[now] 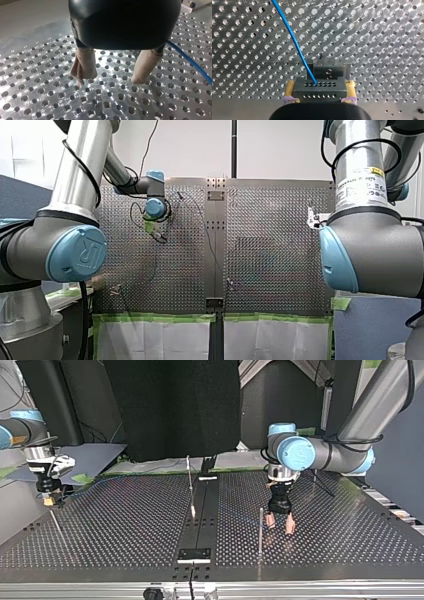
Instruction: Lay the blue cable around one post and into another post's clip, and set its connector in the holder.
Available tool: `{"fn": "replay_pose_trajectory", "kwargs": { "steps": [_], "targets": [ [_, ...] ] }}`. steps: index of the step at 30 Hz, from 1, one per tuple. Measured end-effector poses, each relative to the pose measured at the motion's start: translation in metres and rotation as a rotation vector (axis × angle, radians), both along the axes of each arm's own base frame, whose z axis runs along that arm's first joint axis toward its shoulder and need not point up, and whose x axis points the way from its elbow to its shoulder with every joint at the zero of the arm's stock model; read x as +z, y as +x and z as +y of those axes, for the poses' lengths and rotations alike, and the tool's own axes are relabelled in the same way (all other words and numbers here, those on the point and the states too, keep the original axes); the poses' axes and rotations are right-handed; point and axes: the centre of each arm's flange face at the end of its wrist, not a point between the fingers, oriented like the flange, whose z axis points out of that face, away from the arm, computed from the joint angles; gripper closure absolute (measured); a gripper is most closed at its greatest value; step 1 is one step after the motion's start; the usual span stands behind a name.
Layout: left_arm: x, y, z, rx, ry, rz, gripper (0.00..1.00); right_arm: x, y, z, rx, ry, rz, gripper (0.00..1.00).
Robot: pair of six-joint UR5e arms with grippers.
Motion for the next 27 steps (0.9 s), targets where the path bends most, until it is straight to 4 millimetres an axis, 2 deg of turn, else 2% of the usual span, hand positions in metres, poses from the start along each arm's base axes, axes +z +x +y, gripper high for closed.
{"fn": "replay_pose_trajectory", "kwargs": {
  "steps": [15, 27],
  "targets": [
    [0.000, 0.000, 0.000, 0.001, 0.001, 0.000, 0.00, 0.006, 0.014, -0.001, 0.009, -0.008, -0.011, 1.00],
    [0.000, 0.000, 0.000, 0.000, 0.002, 0.000, 0.00, 0.006, 0.015, -0.001, -0.013, 0.008, -0.031, 1.00]
  ]
}}
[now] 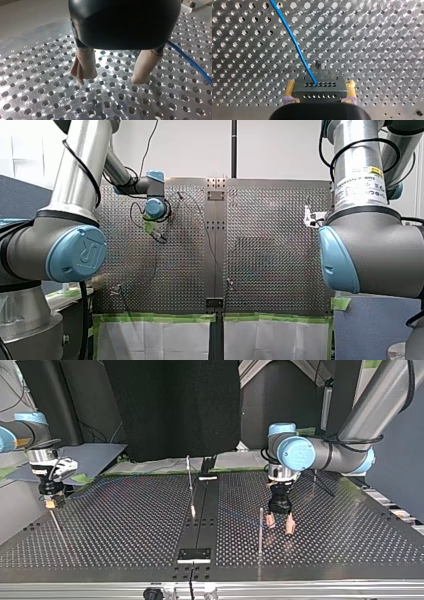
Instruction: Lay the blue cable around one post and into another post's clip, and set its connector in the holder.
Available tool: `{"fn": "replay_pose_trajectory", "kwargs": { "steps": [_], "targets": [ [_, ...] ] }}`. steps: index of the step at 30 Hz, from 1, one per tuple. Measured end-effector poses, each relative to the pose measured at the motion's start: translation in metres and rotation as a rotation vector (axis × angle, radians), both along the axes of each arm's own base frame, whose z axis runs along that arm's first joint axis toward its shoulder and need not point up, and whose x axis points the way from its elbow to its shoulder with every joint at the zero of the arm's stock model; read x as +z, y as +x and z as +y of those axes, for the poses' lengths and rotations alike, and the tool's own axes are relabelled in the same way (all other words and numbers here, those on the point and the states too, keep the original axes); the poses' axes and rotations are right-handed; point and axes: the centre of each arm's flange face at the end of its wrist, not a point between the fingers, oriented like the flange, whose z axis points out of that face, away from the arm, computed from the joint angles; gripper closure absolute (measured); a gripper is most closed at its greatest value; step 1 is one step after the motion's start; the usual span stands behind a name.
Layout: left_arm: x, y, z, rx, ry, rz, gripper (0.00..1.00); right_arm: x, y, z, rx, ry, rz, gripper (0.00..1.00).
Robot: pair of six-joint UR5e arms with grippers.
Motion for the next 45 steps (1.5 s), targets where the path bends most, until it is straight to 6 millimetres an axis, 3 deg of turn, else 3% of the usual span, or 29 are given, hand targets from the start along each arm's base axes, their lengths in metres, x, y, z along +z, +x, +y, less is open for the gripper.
{"fn": "replay_pose_trajectory", "kwargs": {
  "steps": [45],
  "targets": [
    [0.0000, 0.0003, 0.0003, -0.003, 0.000, 0.000, 0.00, -0.0041, -0.0022, -0.0057, 0.021, -0.023, -0.010, 1.00]
  ]
}}
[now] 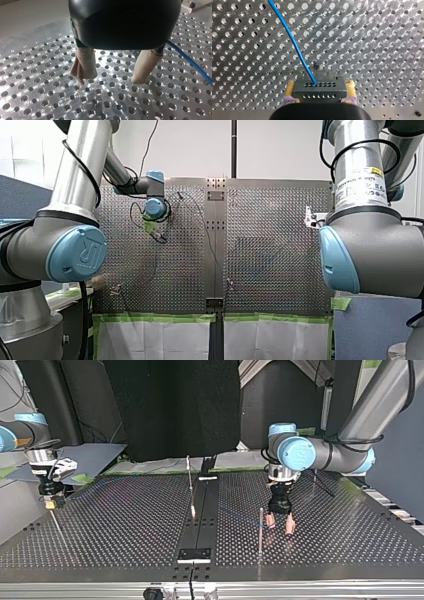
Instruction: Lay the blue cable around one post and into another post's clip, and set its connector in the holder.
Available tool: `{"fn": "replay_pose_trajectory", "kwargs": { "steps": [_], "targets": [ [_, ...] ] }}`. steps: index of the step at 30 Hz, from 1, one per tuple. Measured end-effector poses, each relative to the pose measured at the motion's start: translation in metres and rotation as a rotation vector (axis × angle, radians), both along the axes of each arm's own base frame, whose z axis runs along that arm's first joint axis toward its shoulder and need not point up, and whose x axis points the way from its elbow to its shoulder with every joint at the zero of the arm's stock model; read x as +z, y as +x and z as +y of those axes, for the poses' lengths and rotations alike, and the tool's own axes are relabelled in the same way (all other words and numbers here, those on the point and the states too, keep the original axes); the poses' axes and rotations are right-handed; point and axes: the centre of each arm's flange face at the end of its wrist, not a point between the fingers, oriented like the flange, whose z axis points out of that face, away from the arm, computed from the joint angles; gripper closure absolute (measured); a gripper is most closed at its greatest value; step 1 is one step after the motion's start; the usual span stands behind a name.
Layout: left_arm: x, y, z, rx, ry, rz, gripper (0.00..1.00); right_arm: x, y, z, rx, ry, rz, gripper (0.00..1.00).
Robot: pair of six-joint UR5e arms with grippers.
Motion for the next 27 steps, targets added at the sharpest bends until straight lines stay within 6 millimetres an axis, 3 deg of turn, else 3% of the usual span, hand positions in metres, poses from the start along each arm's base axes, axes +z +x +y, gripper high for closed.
{"fn": "replay_pose_trajectory", "kwargs": {
  "steps": [27],
  "targets": [
    [0.0000, 0.0000, -0.0002, -0.002, 0.002, 0.000, 0.00, -0.0027, -0.0016, -0.0027, 0.002, -0.009, -0.004, 1.00]
  ]
}}
